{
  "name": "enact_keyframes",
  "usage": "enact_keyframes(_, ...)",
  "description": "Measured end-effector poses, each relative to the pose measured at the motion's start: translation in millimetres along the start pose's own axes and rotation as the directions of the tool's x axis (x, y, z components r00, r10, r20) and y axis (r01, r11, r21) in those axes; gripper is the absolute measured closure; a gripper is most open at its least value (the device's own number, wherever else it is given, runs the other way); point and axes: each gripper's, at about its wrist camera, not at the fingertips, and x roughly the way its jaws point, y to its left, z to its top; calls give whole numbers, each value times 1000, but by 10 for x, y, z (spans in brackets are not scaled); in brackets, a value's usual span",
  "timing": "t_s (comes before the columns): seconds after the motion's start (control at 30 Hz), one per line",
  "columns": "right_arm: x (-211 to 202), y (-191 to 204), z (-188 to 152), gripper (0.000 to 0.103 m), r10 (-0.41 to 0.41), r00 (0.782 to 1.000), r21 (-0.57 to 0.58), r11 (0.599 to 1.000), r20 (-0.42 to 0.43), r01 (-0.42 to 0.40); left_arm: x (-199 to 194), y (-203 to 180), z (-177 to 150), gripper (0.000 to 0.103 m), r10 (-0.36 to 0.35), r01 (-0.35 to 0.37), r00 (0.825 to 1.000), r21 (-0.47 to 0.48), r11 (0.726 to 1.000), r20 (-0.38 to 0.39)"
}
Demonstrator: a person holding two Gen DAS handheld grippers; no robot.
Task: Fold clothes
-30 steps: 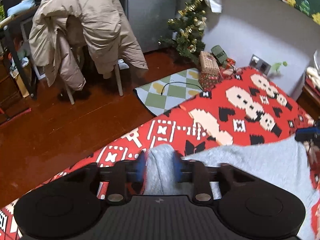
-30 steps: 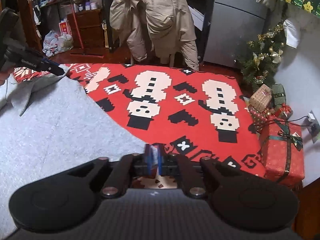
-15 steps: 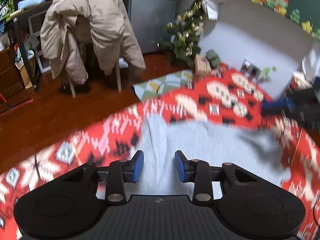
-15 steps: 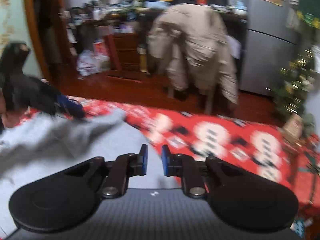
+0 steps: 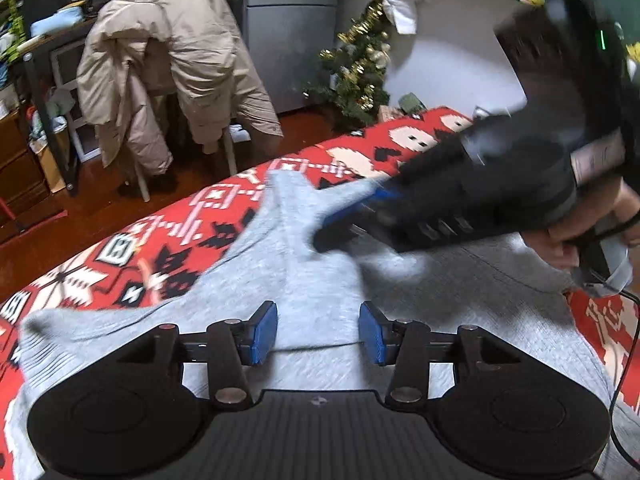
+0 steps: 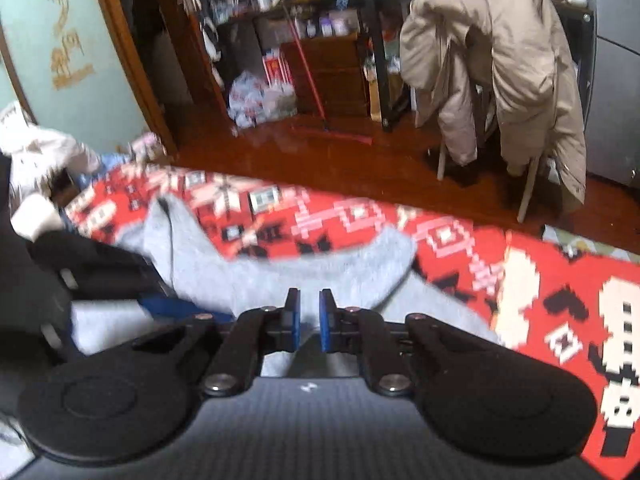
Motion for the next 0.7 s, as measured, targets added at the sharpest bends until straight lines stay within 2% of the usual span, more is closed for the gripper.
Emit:
enact_keyframes(0.13,32,-33,-168,92,-21,998,-20,1000,-59,20,-290,297,-93,53,36,-33,999,-78,996,29)
enact_keyframes(0.27,-36,2,-172,90,-32,998,-35,999,-46,30,-665,683,-238,52,144,-137,988,-129,982,47)
enact_keyframes(0.37,-90,116,-58,90,-16,1000,-64,998,-24,15,-878,1056,-386,52,244,-239,970,-182,954,7)
enact_keyframes(0.43,-111,242,73,90,7,1000,-97,995,-16,-9,-1003,1264,-513,52,308,-309,951,-215,927,-38)
enact_keyframes(0.5,-73,409,212,90,40,999,-136,990,-22,-43,-1128,1407,-637,52,339,-346,938,-241,907,-72)
enact_keyframes(0.6,69,701,433,86,81,996,-198,976,-28,-85,-1332,1460,-826,52,364,-379,925,-254,890,-106)
enact_keyframes(0.7,282,989,634,82,114,993,-246,962,-30,-118,-1542,1343,-1038,52,407,-428,904,-246,870,-132)
